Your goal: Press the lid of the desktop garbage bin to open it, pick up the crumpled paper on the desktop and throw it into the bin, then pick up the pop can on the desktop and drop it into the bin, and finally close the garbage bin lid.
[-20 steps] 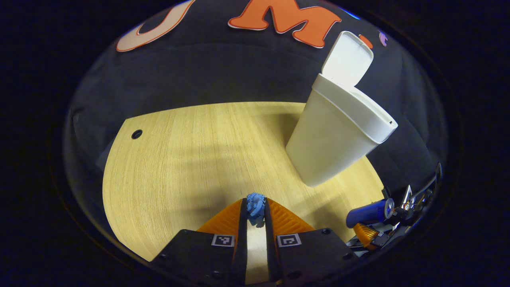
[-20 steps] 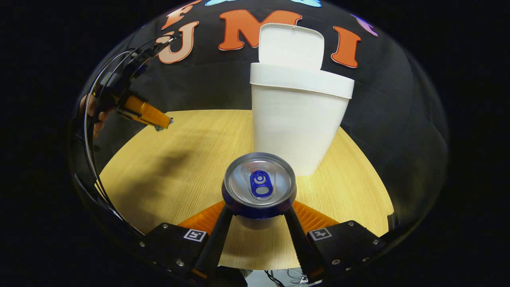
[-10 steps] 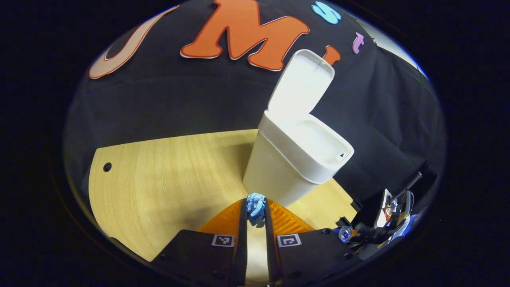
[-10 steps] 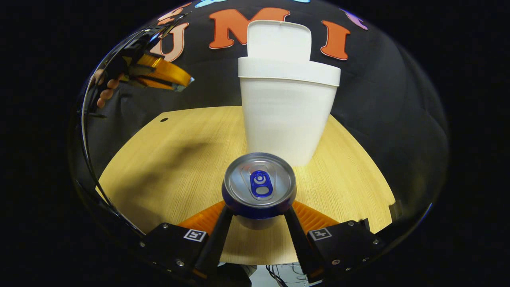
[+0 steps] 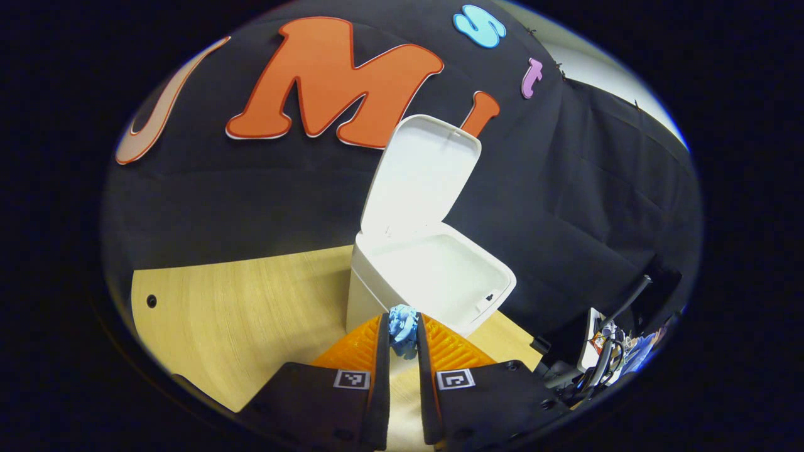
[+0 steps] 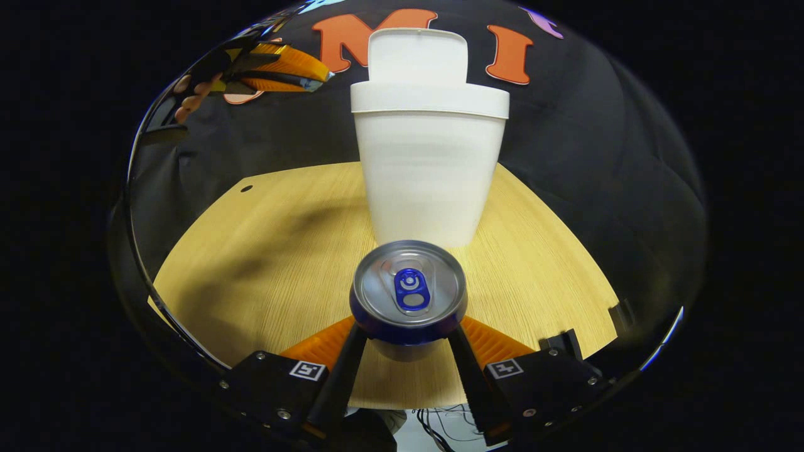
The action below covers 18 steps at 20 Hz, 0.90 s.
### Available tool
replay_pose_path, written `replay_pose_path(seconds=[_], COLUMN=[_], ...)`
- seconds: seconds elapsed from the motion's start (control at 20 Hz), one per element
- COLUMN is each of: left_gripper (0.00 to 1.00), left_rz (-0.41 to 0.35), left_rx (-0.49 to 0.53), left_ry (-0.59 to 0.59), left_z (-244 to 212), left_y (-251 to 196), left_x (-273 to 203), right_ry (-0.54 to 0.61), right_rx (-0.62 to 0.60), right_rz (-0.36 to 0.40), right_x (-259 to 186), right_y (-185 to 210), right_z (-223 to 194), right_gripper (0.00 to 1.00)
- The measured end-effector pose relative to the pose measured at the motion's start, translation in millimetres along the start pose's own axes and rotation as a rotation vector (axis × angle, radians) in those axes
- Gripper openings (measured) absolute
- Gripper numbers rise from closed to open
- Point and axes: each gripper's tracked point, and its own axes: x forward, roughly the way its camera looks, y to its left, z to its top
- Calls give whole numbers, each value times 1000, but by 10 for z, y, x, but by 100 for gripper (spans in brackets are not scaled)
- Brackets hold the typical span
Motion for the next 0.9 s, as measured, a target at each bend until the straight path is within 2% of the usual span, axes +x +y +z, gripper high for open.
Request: replay_pose_path(seconds=[0.3, 0.8, 0.9], left_gripper=[24, 27, 34], left_rz=[-61, -91, -107], left_rx=[20, 14, 7], left_ry=[-26, -45, -27], left_z=[161, 327, 279], left_y=[-248, -488, -562], left_x=[175, 512, 534], right_ry=[11, 11, 10], right_rx=[35, 71, 72], right_rz=[-22, -63, -68], right_x=[-29, -145, -152], right_y=[-572, -701, -730], right_z=[-174, -235, -240], right_gripper=[78, 78, 78])
